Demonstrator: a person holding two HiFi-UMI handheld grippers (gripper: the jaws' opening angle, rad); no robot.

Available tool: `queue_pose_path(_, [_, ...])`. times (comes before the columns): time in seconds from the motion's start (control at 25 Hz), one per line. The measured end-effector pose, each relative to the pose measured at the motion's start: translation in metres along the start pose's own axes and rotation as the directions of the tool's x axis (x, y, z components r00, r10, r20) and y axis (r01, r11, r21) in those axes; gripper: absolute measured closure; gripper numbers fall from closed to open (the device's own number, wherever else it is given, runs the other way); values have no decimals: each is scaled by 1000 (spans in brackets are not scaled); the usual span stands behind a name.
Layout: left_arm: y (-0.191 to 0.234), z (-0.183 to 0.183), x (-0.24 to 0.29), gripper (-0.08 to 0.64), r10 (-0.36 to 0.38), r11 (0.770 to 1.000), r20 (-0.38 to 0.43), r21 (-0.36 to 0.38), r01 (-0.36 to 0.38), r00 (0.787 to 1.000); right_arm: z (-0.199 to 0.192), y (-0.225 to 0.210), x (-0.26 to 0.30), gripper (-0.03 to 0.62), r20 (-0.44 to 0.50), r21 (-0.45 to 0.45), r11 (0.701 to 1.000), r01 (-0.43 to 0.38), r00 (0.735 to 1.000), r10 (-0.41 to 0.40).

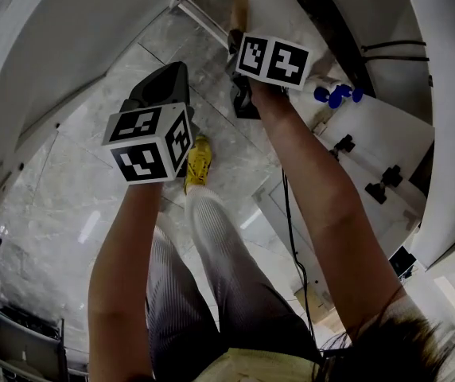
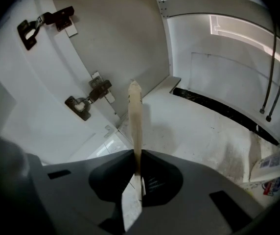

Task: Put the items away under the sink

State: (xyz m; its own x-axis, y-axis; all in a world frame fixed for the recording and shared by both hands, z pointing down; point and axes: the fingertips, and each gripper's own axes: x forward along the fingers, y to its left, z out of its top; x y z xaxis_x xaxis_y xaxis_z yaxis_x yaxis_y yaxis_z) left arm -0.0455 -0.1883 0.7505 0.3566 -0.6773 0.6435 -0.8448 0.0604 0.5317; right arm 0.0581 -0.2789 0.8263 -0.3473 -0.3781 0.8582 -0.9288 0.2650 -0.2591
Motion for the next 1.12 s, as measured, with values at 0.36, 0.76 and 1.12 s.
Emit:
queue_pose_path(0.36, [4,8,16,522,9,1000,44,-12,-9,999,25,-3,9,546,75,10,1000,-6,997,5])
queue_pose_path(0.76, [3,-3,13,522,-5,1000,24,-27,6,1000,27,4,0,368,186,-114,993,10,983,11])
queue_pose_path(1.12, [-5,-1,-3,522,-16,1000,10,-24,16,1000,2,8,-32,530,165,-31,1000,5,986,0])
